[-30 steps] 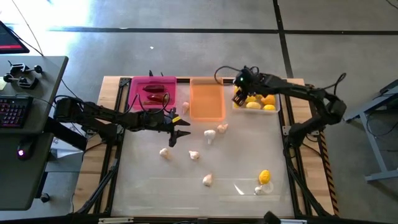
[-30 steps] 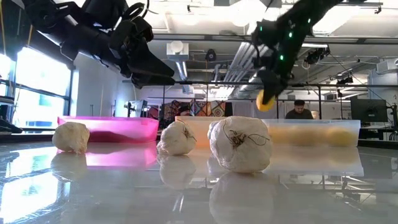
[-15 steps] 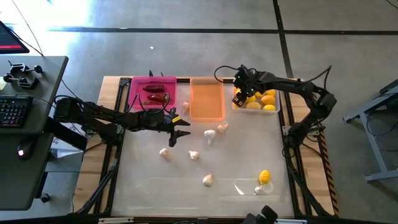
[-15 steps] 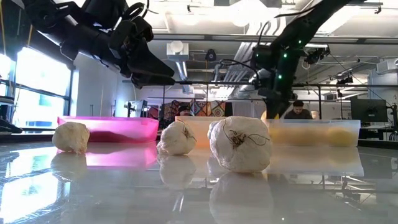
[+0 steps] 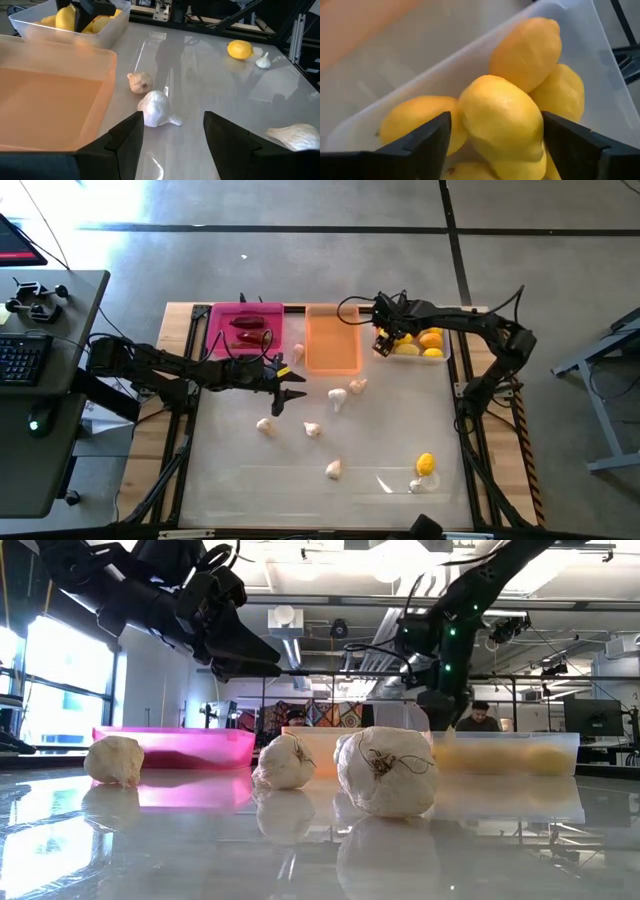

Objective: Sort produce into baskets
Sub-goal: Put the yellow lemon into the transparent bin

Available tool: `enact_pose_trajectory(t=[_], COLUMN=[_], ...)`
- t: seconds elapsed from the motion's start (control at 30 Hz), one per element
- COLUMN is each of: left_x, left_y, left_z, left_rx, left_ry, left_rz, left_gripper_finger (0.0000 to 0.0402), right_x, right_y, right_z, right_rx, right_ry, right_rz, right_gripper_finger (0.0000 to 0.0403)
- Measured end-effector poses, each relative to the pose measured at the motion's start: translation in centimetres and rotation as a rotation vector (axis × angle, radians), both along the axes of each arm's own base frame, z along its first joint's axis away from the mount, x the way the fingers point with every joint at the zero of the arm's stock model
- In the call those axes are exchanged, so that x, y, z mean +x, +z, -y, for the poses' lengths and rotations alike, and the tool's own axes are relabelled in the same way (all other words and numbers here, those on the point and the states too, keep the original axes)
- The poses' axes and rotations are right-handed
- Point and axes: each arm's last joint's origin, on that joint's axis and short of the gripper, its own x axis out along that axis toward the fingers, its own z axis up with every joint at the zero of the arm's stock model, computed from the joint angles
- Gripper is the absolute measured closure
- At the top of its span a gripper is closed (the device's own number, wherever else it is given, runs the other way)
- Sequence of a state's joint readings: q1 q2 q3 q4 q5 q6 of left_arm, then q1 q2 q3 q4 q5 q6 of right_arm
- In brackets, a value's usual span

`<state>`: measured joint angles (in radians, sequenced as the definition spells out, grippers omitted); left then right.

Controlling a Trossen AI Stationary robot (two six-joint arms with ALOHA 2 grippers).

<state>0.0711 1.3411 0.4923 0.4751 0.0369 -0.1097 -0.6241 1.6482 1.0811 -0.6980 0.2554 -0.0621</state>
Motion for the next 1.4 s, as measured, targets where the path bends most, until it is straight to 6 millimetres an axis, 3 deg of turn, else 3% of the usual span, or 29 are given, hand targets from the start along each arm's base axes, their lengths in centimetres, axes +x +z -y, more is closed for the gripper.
enact_pose_trajectory(t=[0.2,0.37,0.47,0.67,0.73,0.9,1.13,1.4], left_x=[0.0,0.0,0.0,0.0,0.0,0.0,0.0,0.1], left_y=[0.0,0.0,0.0,0.0,0.0,0.0,0.0,0.0], left_z=[0.0,0.0,0.0,0.0,0.0,0.0,0.0,-0.2], left_rx=[-0.001,-0.001,0.000,0.001,0.002,0.002,0.002,0.030], left_ry=[0.000,0.000,0.000,0.006,0.006,0.007,0.008,0.075], left_rz=[-0.002,-0.005,-0.005,-0.005,-0.005,-0.005,-0.005,0.043], left_gripper_finger=[0.0209,0.0209,0.0209,0.0209,0.0209,0.0209,0.0209,0.0212], right_x=[1.0,-0.1,-0.6,-1.1,-1.2,-1.1,-1.3,-0.9], right_y=[2.5,3.8,3.5,2.4,2.1,1.1,-0.2,0.9], right_z=[-0.6,-0.7,-0.8,-1.0,-1.0,-1.1,-1.3,-2.1], right_rx=[-0.037,-0.039,-0.028,-0.032,-0.035,-0.033,-0.024,-0.075], right_ry=[0.050,0.007,-0.010,-0.017,-0.012,-0.002,0.008,0.039], right_rz=[0.050,0.063,0.051,0.005,0.002,0.052,0.077,0.106], right_gripper_finger=[0.0093,0.0122,0.0175,0.0352,0.0389,0.0376,0.0397,0.0402])
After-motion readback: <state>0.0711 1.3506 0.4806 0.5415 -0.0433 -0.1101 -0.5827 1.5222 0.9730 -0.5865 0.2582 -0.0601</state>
